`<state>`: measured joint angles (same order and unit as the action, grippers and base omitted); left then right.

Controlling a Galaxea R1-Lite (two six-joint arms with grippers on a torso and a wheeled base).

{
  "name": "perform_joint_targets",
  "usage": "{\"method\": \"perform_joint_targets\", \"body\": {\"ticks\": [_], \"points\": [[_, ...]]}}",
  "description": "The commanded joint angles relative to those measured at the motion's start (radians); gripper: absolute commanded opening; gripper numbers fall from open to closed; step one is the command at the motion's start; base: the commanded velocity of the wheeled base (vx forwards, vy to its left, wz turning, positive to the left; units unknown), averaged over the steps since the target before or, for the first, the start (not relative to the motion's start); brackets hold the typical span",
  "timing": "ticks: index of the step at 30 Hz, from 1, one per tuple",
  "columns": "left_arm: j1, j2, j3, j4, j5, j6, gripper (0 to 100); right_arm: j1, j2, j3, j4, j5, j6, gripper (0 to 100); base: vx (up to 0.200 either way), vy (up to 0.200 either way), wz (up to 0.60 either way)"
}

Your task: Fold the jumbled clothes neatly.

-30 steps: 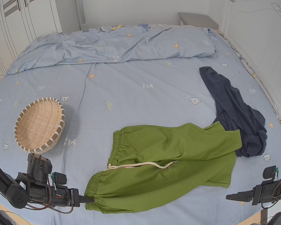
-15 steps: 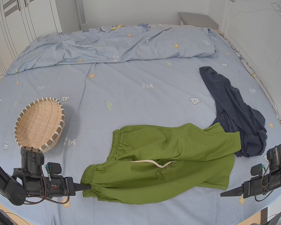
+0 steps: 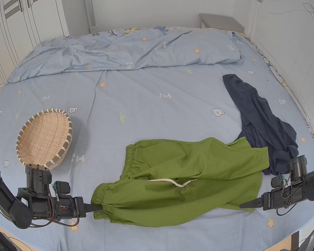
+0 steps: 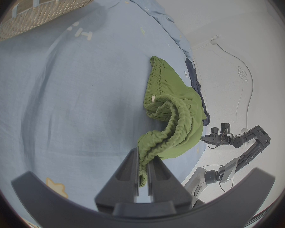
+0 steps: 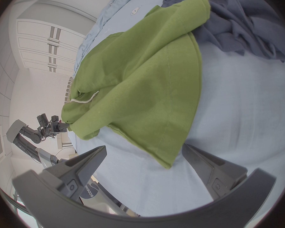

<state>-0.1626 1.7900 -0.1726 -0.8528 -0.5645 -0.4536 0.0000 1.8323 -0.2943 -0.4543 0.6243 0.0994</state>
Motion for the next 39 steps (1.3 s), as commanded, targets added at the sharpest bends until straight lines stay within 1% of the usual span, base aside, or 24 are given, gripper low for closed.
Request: {"method": "perform_joint_targets", "body": {"ticks": [1, 5, 12, 13, 26, 30, 31, 32, 34, 35, 38, 39], "points": [[0.0, 0.003, 0.002, 0.0, 0.0, 0.0, 0, 0.003, 0.07, -0.002, -0.03, 0.008, 0.0, 100, 0.0, 0.0, 0.0], [-0.003, -0.004, 0.005, 0.0, 0.0, 0.0, 0, 0.005, 0.073, 0.004, -0.043, 0.034, 0.002, 100, 0.0, 0.0, 0.0], [-0.003, -0.001, 0.005, 0.0, 0.0, 0.0, 0, 0.018, 0.064, 0.006, -0.044, 0.035, 0.005, 100, 0.0, 0.0, 0.0], [-0.002, 0.0, 0.004, 0.0, 0.0, 0.0, 0, 0.018, 0.064, 0.006, -0.044, 0.035, 0.005, 0, 0.0, 0.0, 0.0], [0.009, 0.009, -0.005, 0.0, 0.001, -0.002, 0, 0.006, 0.062, 0.006, -0.046, 0.035, 0.005, 0, 0.0, 0.0, 0.0], [0.061, 0.017, 0.005, 0.0, 0.0, 0.003, 0, 0.006, 0.027, 0.018, -0.038, 0.037, 0.005, 0, 0.0, 0.0, 0.0], [0.061, 0.017, 0.005, 0.0, 0.0, 0.003, 0, 0.006, 0.027, 0.018, -0.038, 0.037, 0.005, 0, 0.0, 0.0, 0.0], [0.095, 0.014, 0.019, 0.012, -0.002, 0.003, 0, 0.015, -0.021, 0.033, -0.029, 0.038, 0.006, 0, 0.0, 0.0, 0.0], [0.127, 0.009, 0.048, 0.004, 0.0, 0.007, 0, 0.025, -0.067, 0.047, -0.006, 0.038, 0.006, 0, 0.0, 0.0, 0.0], [0.129, 0.009, 0.05, 0.004, 0.0, 0.007, 0, 0.028, -0.07, 0.047, -0.003, 0.038, 0.006, 0, 0.0, 0.0, 0.0], [0.181, -0.001, 0.068, 0.011, 0.0, 0.012, 0, 0.1, -0.122, 0.024, 0.101, 0.037, 0.005, 0, 0.0, 0.0, 0.0], [0.181, -0.003, 0.068, 0.011, 0.0, 0.012, 0, 0.101, -0.123, 0.021, 0.106, 0.037, 0.005, 0, 0.0, 0.0, 0.0]]}}
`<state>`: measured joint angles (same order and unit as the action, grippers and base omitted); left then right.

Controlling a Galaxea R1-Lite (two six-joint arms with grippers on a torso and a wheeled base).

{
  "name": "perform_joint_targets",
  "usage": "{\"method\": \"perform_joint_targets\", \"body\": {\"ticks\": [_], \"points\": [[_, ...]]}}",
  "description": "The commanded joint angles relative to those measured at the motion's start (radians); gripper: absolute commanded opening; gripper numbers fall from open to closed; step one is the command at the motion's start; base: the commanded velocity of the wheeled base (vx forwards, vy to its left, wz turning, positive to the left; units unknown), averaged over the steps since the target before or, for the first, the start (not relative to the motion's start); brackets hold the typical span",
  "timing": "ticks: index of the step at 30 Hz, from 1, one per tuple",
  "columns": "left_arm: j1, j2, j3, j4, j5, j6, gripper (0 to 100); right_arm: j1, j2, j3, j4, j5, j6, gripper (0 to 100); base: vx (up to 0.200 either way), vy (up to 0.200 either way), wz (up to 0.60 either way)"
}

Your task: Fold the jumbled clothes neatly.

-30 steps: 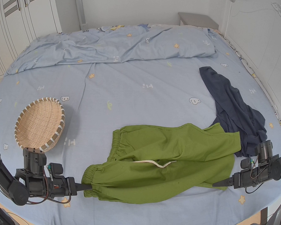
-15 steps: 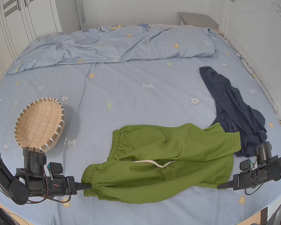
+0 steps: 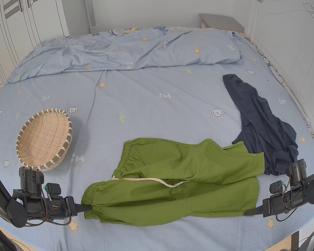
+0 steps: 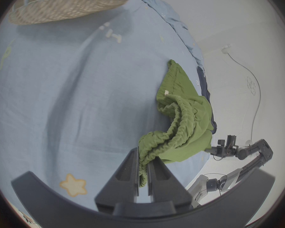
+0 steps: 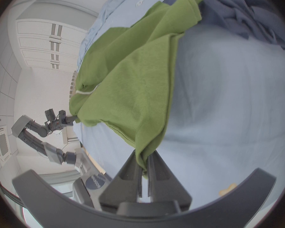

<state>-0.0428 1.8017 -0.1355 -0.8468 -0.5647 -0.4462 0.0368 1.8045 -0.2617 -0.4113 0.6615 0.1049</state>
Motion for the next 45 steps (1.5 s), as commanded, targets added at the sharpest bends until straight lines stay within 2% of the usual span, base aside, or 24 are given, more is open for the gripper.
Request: {"method": "perform_joint_targets", "body": {"ticks": [1, 8, 12, 13, 16, 17, 18, 21, 25, 30, 35, 37, 45], "points": [[0.073, -0.024, 0.037, 0.006, 0.0, 0.006, 0, 0.089, -0.096, -0.034, 0.098, 0.0, -0.002, 0, 0.0, 0.0, 0.0], [0.106, -0.107, 0.056, 0.097, -0.001, 0.009, 0, 0.17, -0.102, -0.065, 0.155, 0.001, -0.002, 0, 0.0, 0.0, 0.0], [0.101, -0.191, 0.016, 0.264, 0.0, 0.012, 0, 0.175, -0.1, -0.054, 0.17, 0.001, -0.01, 0, 0.0, 0.0, 0.0], [0.1, -0.194, 0.013, 0.272, 0.0, 0.012, 0, 0.175, -0.1, -0.053, 0.172, 0.0, -0.01, 0, 0.0, 0.0, 0.0], [0.103, -0.255, -0.05, 0.437, 0.0, 0.029, 0, 0.164, -0.102, -0.045, 0.181, 0.0, -0.01, 0, 0.0, 0.0, 0.0], [0.103, -0.255, -0.05, 0.437, 0.0, 0.029, 0, 0.164, -0.102, -0.045, 0.181, 0.0, -0.01, 0, 0.0, 0.0, 0.0], [0.107, -0.266, -0.076, 0.525, 0.0, 0.061, 0, 0.161, -0.103, -0.042, 0.186, -0.002, -0.01, 0, 0.0, 0.0, 0.0], [0.136, -0.262, -0.087, 0.6, 0.0, 0.116, 0, 0.158, -0.105, -0.036, 0.218, -0.01, -0.011, 0, 0.0, 0.0, 0.0], [0.182, -0.242, -0.081, 0.608, -0.001, 0.169, 0, 0.144, -0.103, -0.036, 0.262, -0.011, -0.011, 0, 0.0, 0.0, 0.0], [0.21, -0.222, -0.075, 0.611, -0.001, 0.182, 0, 0.1, -0.105, -0.021, 0.293, -0.011, -0.025, 0, 0.0, 0.0, 0.0], [0.202, -0.188, -0.072, 0.612, -0.018, 0.219, 0, 0.091, -0.112, 0.007, 0.293, -0.013, -0.028, 0, 0.0, 0.0, 0.0], [0.193, -0.168, -0.061, 0.612, -0.05, 0.23, 0, 0.097, -0.114, 0.022, 0.29, -0.013, -0.03, 0, 0.0, 0.0, 0.0], [0.176, -0.173, -0.021, 0.612, -0.052, 0.236, 0, 0.098, -0.111, 0.033, 0.29, -0.013, -0.031, 0, 0.0, 0.0, 0.0]]}}
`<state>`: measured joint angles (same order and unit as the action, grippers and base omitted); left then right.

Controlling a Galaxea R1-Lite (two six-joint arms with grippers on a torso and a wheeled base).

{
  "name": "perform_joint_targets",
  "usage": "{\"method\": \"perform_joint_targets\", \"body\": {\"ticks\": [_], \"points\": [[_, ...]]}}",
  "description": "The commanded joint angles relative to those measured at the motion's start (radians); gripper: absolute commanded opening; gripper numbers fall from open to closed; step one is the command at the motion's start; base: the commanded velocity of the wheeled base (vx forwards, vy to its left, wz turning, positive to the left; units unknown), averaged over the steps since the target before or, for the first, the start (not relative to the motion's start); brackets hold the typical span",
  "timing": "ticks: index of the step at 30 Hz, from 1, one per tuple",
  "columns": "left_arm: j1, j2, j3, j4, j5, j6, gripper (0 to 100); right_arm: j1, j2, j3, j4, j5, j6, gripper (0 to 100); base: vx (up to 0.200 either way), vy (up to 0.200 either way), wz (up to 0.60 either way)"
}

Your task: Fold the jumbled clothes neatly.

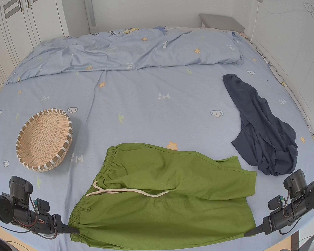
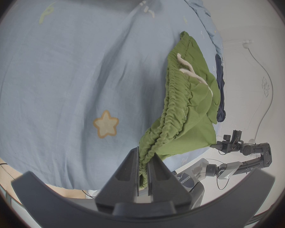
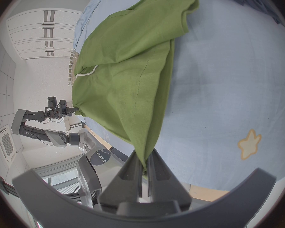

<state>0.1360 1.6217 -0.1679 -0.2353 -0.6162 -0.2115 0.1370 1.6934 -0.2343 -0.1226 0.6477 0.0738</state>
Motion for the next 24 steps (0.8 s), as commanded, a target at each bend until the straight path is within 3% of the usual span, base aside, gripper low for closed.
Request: {"method": "perform_joint_targets", "body": {"ticks": [1, 19, 21, 22, 24], "points": [[-0.003, 0.009, 0.013, 0.004, -0.002, 0.006, 0, -0.002, -0.001, 0.01, 0.001, 0.001, 0.001, 0, 0.0, 0.0, 0.0], [-0.004, 0.046, 0.041, 0.013, 0.009, 0.075, 0, -0.037, 0.034, 0.013, -0.003, -0.002, -0.005, 0, 0.0, 0.0, 0.0], [-0.001, 0.063, 0.05, 0.011, 0.01, 0.115, 0, -0.034, 0.034, 0.013, -0.003, -0.002, -0.006, 0, 0.0, 0.0, 0.0], [0.001, 0.063, 0.051, 0.011, 0.01, 0.126, 100, -0.033, 0.034, 0.013, -0.003, -0.002, -0.006, 0, 0.0, 0.0, 0.0], [0.002, 0.064, 0.051, 0.011, 0.01, 0.13, 100, -0.033, 0.034, 0.013, -0.003, -0.002, -0.006, 0, 0.0, 0.0, 0.0]]}}
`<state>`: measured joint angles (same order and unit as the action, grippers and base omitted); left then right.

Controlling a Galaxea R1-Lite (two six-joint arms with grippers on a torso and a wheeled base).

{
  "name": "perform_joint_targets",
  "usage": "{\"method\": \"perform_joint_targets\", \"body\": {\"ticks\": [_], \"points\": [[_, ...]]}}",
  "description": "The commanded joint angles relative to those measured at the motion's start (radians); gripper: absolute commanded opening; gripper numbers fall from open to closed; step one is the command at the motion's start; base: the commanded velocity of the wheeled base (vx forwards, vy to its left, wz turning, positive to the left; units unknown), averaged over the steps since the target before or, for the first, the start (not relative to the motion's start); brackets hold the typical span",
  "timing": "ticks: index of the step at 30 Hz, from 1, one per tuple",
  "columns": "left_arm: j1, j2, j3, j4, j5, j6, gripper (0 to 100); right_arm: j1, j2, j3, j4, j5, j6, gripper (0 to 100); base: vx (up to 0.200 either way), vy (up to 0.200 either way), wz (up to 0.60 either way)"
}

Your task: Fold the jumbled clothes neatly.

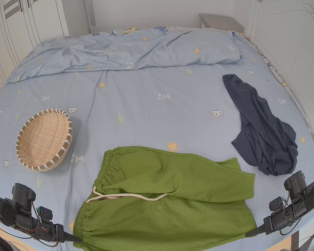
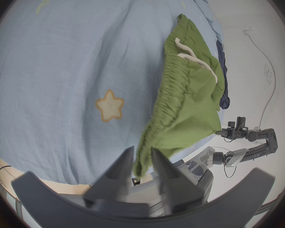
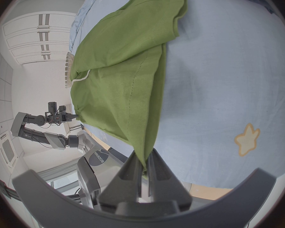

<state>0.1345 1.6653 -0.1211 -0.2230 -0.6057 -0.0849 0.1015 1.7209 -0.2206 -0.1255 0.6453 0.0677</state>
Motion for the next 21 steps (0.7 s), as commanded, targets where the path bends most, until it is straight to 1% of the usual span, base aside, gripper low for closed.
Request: {"method": "perform_joint_targets", "body": {"ticks": [1, 8, 9, 12, 14, 15, 16, 17, 18, 19, 21], "points": [[0.005, 0.021, 0.006, -0.001, 0.0, 0.007, 100, 0.003, 0.006, 0.0, 0.0, 0.0, -0.002, 100, 0.0, 0.0, 0.0], [0.007, 0.019, 0.004, -0.001, -0.002, 0.008, 100, 0.006, 0.008, 0.001, -0.002, 0.0, -0.003, 100, 0.0, 0.0, 0.0], [0.013, 0.01, 0.003, -0.001, -0.003, 0.005, 100, -0.002, -0.004, 0.009, -0.02, 0.004, -0.003, 100, 0.0, 0.0, 0.0], [0.014, -0.055, -0.006, -0.001, -0.005, -0.007, 100, -0.026, -0.038, 0.009, -0.04, 0.002, -0.005, 100, 0.0, 0.0, 0.0], [0.013, -0.165, -0.025, 0.007, -0.003, -0.049, 100, -0.074, -0.116, -0.017, -0.051, 0.005, -0.005, 100, 0.0, 0.0, 0.0], [0.013, -0.165, -0.025, 0.007, -0.003, -0.049, 100, -0.074, -0.116, -0.017, -0.051, 0.005, -0.005, 100, 0.0, 0.0, 0.0], [-0.001, -0.253, -0.078, 0.04, -0.002, -0.11, 100, -0.108, -0.155, -0.078, -0.048, 0.005, -0.005, 100, 0.0, 0.0, 0.0], [-0.004, -0.269, -0.097, 0.056, -0.002, -0.124, 100, -0.111, -0.161, -0.094, -0.046, 0.005, -0.005, 100, 0.0, 0.0, 0.0], [-0.006, -0.32, -0.175, 0.128, -0.003, -0.165, 100, -0.126, -0.168, -0.157, -0.043, 0.005, -0.005, 100, 0.0, 0.0, 0.0], [-0.01, -0.334, -0.218, 0.168, -0.008, -0.174, 100, -0.137, -0.17, -0.187, -0.042, 0.005, -0.003, 100, 0.0, 0.0, 0.0], [-0.047, -0.341, -0.335, 0.277, -0.011, -0.188, 100, -0.161, -0.17, -0.256, -0.042, 0.007, -0.005, 100, 0.0, 0.0, 0.0]]}}
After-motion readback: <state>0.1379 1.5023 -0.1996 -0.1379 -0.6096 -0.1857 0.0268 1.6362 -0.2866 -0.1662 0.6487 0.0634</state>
